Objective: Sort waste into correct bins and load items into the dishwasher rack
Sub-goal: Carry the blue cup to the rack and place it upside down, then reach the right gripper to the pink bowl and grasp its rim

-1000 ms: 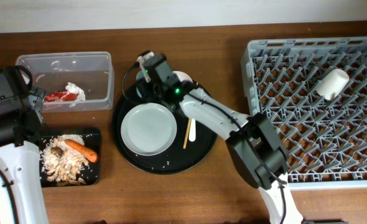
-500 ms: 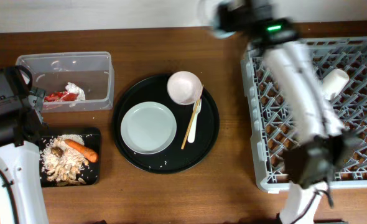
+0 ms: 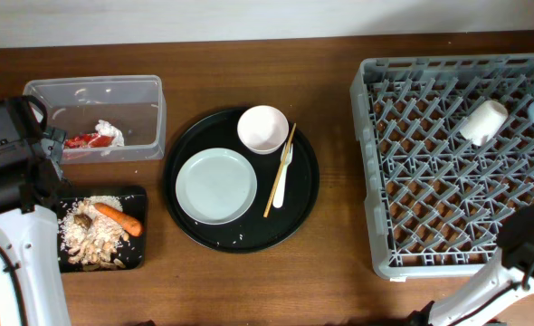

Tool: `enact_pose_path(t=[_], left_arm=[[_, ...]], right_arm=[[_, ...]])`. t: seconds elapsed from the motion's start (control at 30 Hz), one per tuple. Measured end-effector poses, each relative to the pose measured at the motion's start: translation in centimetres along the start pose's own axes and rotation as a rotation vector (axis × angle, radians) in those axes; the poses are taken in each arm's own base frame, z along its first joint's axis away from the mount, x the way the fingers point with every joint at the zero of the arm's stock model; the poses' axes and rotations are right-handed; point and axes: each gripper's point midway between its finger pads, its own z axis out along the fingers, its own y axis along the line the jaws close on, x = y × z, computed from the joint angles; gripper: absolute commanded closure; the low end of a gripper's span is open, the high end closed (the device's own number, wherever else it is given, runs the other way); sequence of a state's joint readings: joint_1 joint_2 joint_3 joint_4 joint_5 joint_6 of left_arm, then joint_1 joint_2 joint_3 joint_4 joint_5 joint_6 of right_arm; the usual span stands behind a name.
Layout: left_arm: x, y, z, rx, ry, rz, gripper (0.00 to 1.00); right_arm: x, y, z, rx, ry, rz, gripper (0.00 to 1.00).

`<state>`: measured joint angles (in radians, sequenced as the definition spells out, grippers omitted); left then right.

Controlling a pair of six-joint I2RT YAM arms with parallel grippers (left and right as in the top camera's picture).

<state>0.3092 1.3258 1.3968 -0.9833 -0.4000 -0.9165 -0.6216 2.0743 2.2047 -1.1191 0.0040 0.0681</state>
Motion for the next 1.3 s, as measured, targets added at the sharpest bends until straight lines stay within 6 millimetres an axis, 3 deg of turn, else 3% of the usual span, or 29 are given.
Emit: enact_pose_path(t=[0.07,0.13,0.17,0.2,0.3,0.37,0.4,0.43,0.47,0.5,0.53,0.57,0.6,0.63,0.67,0.7,0.73,0.77,0.83,0.9,0.97,1.1,1.2,1.3], left_arm=[[0.0,0.0,0.0,0.000,0.001,0.000,0.01],[0.0,0.0,0.0,0.000,0.000,0.000,0.01],[0.0,0.0,0.0,0.000,0.000,0.000,0.01],[0.0,0.0,0.0,0.000,0.000,0.000,0.01],[0.0,0.0,0.0,0.000,0.000,0.000,0.01],[0.0,0.0,0.0,0.000,0.000,0.000,0.01],[0.0,0.0,0.0,0.000,0.001,0.000,0.01],[0.0,0.0,0.0,0.000,0.001,0.000,0.01],[0.0,0.0,0.0,-0.001,0.001,0.000,0.01],[0.0,0.0,0.0,-0.001,0.000,0.000,0.01],[0.0,0.0,0.0,-0.001,0.001,0.000,0.01],[0.0,0.0,0.0,-0.001,0.001,0.000,0.01],[0.1,0.0,0.1,-0.002,0.001,0.001,0.01],[0.1,0.0,0.1,-0.002,0.002,0.001,0.01],[0.1,0.1,0.1,-0.003,0.002,0.001,0.01],[0.1,0.0,0.1,-0.003,0.002,0.001,0.01],[0.1,0.0,0.1,-0.002,0.002,0.001,0.01],[0.1,0.0,0.1,-0.002,0.002,0.001,0.01],[0.1,0.0,0.1,-0.002,0.002,0.001,0.01],[0.1,0.0,0.1,-0.002,0.002,0.001,0.01],[0.1,0.0,0.1,-0.002,0.002,0.001,0.01],[0.1,0.0,0.1,-0.003,0.002,0.001,0.01],[0.1,0.0,0.1,-0.003,0.002,0.001,0.01],[0.1,0.0,0.1,-0.003,0.002,0.001,0.01]], right_arm=[[1.6,-0.3,2.9,0.007,0.079,0.002,0.32],[2.8,-0.7,5.0,0.024,0.133,0.001,0.18],[3.0,-1.0,5.3,0.038,0.140,-0.002,0.05],[2.9,-1.3,5.3,0.056,0.139,-0.002,0.01],[3.1,-2.1,5.2,0.098,0.144,-0.010,0.01],[2.4,-0.5,3.6,0.006,0.114,0.015,0.01],[1.3,3.2,0.8,-0.203,0.065,0.021,0.01],[-0.7,10.5,-7.1,-0.556,-0.064,-0.043,0.01],[0.2,16.4,-13.9,-0.781,-0.114,-0.146,0.01],[2.4,20.4,-16.4,-0.857,-0.079,-0.215,0.01],[8.0,28.1,-18.0,-0.887,0.032,-0.345,0.01],[12.2,32.2,-18.1,-0.821,0.082,-0.438,0.01],[14.4,33.9,-17.5,-0.682,0.054,-0.516,0.01],[19.8,38.9,-18.5,-0.654,0.048,-0.667,0.01],[25.0,42.5,-18.9,-0.659,0.071,-0.782,0.00],[31.0,45.3,-17.5,-0.637,0.134,-0.898,0.03],[33.8,46.2,-15.8,-0.609,0.175,-0.946,0.04],[35.3,46.8,-14.6,-0.585,0.191,-0.970,0.07],[40.4,48.6,-11.3,-0.539,0.227,-1.053,0.22],[42.9,50.0,-9.2,-0.522,0.223,-1.062,0.28],[43.0,50.8,-6.7,-0.502,0.207,-1.021,0.33],[41.4,52.9,-5.7,-0.531,0.118,-0.964,0.34],[41.1,52.1,-2.6,-0.482,0.151,-0.945,0.39],[41.1,51.7,-1.5,-0.464,0.167,-0.925,0.59]])
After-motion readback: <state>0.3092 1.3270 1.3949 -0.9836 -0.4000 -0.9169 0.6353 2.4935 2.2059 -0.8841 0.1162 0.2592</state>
